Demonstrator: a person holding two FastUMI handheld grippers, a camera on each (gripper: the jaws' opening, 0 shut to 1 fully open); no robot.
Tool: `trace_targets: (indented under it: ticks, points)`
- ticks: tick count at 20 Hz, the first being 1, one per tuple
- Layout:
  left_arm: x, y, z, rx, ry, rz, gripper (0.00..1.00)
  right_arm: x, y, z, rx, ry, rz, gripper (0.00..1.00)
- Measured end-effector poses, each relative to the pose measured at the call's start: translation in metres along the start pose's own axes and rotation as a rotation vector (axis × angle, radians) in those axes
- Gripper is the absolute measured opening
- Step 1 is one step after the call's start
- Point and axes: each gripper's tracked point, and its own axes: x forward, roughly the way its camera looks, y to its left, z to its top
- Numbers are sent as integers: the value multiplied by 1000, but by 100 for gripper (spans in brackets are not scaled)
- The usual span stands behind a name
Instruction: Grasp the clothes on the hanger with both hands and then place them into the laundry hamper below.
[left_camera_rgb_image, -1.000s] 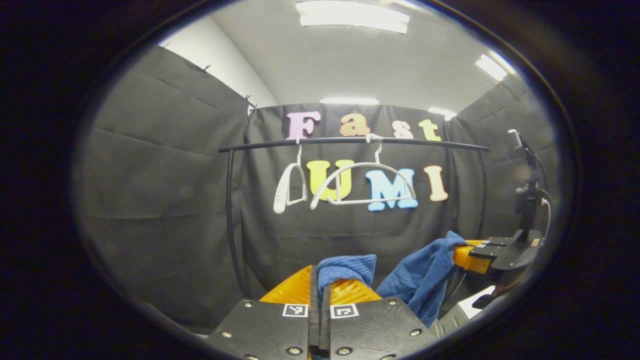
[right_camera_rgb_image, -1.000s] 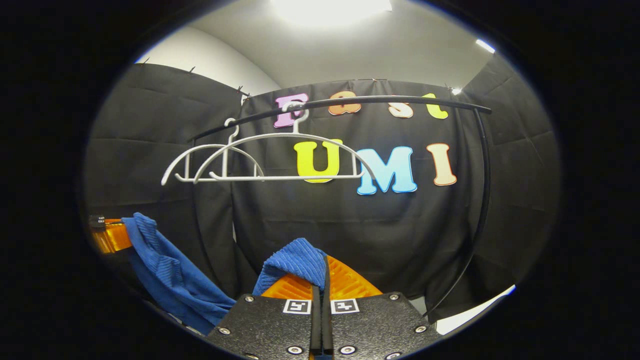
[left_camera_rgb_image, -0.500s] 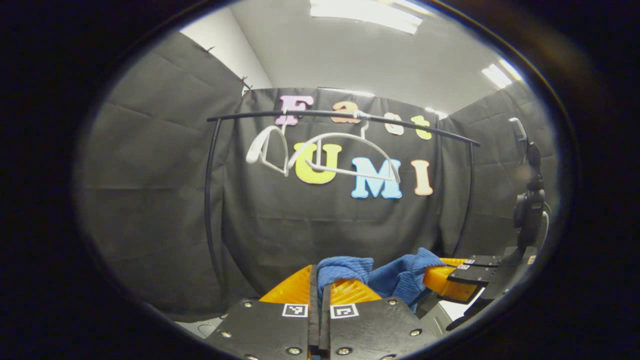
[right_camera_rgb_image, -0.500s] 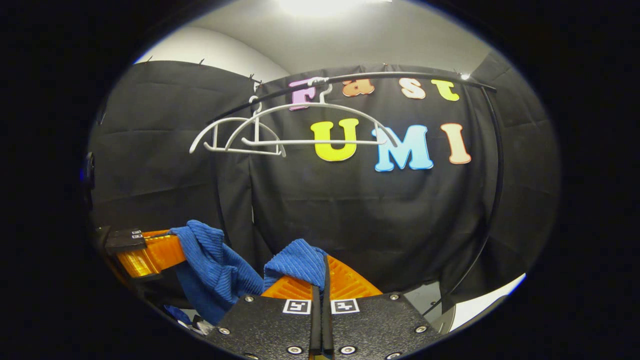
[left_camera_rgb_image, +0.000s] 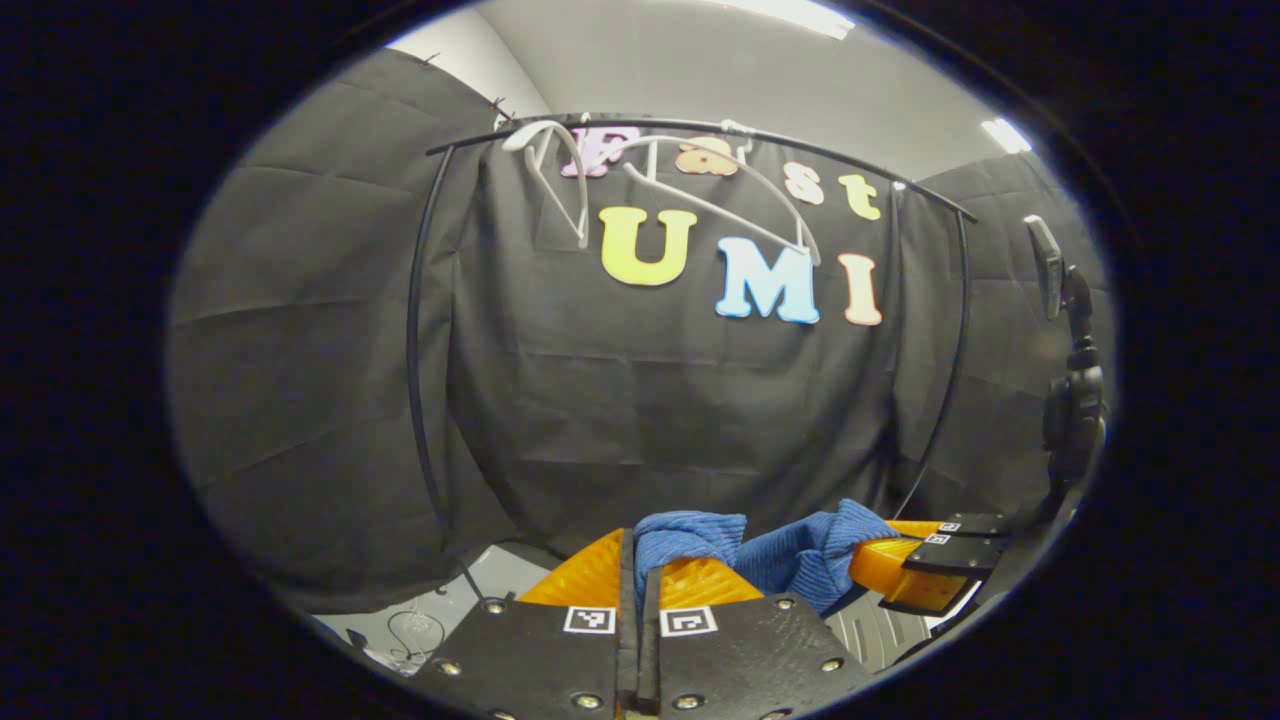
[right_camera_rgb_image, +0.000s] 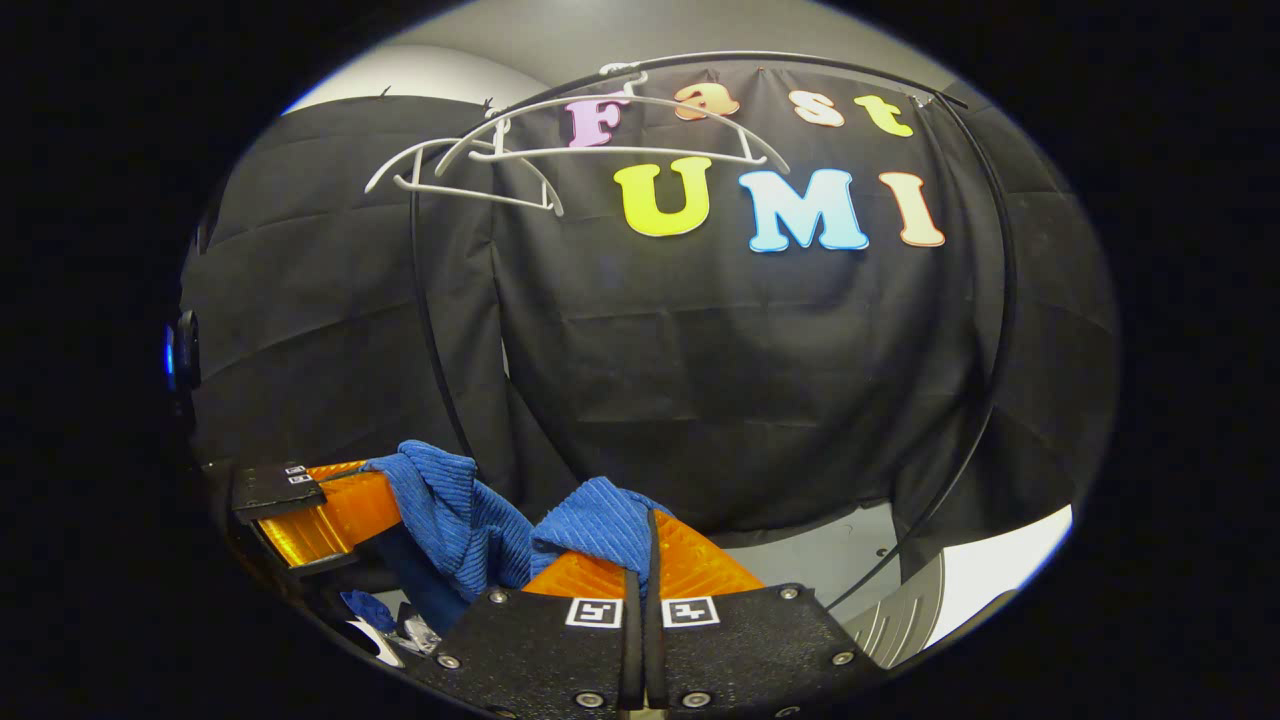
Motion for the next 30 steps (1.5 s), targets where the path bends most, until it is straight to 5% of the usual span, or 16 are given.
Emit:
trace_targets:
  ticks: [16,23,26,29,30]
  points:
    - [13,10,-161,84,373,57,1,2,-11,-140,-91,308,-37,5]
    - [1,17,-213,98,533,42,4,1,-15,-172,-95,428,-45,15]
    - [1,15,-219,96,542,35,50,-4,-7,-177,-97,427,-34,41]
    - [-3,26,-210,111,529,53,96,-9,-7,-176,-100,427,-44,85]
    - [-3,28,-208,109,524,56,95,-10,-6,-176,-97,424,-49,90]
